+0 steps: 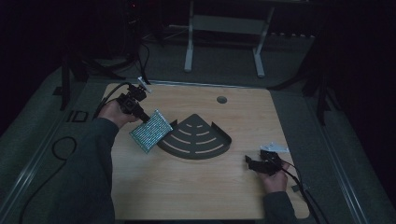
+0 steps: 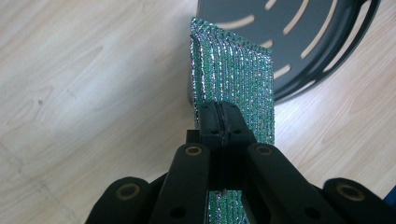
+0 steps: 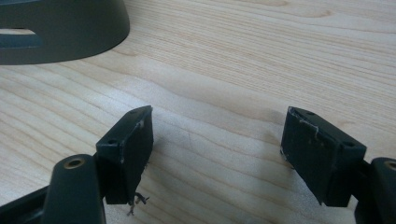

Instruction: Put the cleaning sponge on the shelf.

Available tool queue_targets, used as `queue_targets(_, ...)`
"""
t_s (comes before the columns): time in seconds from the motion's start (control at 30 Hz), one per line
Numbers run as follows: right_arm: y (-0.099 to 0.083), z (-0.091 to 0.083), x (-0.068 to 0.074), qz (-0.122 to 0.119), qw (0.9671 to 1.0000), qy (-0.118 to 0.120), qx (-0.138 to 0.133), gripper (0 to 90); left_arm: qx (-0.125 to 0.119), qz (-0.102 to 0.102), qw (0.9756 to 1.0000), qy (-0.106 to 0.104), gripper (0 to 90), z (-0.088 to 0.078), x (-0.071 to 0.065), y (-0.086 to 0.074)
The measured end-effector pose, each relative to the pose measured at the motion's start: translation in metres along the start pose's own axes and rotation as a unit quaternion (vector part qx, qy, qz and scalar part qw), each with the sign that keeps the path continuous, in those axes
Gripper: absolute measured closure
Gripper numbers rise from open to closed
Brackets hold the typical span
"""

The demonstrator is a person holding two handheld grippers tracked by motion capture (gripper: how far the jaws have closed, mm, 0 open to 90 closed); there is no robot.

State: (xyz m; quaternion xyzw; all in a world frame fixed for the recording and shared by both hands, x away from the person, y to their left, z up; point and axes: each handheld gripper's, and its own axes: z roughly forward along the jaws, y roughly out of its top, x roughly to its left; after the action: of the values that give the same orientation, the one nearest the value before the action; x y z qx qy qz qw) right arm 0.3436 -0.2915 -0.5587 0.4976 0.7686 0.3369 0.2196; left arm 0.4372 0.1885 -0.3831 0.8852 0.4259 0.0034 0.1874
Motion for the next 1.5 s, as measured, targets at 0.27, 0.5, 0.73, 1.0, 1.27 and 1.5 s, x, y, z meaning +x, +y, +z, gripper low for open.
queue_targets(0.27, 0.000, 0.000, 0.000, 0.000, 1.0000, 0.000, 0.000, 24.7, 0.003, 0.002, 1.0000, 0.001, 90.0, 0.007, -0.002, 0.012)
queue_targets(0.5, 0.000, 0.000, 0.000, 0.000, 1.0000, 0.000, 0.000, 24.6, 0.007, 0.011, 0.9999, 0.004, 90.0, 0.014, -0.008, 0.023)
queue_targets(0.73, 0.000, 0.000, 0.000, 0.000, 1.0000, 0.000, 0.000, 24.6, 0.012, 0.014, 0.9998, 0.007, 90.0, 0.021, -0.010, 0.029)
queue_targets(1.0, 0.000, 0.000, 0.000, 0.000, 1.0000, 0.000, 0.000, 24.6, 0.005, 0.018, 0.9998, 0.004, 90.0, 0.027, -0.013, 0.037)
queue_targets(1.27, 0.000, 0.000, 0.000, 0.000, 1.0000, 0.000, 0.000, 24.6, 0.000, 0.012, 0.9999, 0.001, 90.0, 0.035, -0.012, 0.045)
queue_targets(1.5, 0.000, 0.000, 0.000, 0.000, 1.0000, 0.000, 0.000, 24.6, 0.001, 0.010, 0.9999, 0.005, 90.0, 0.040, -0.012, 0.050)
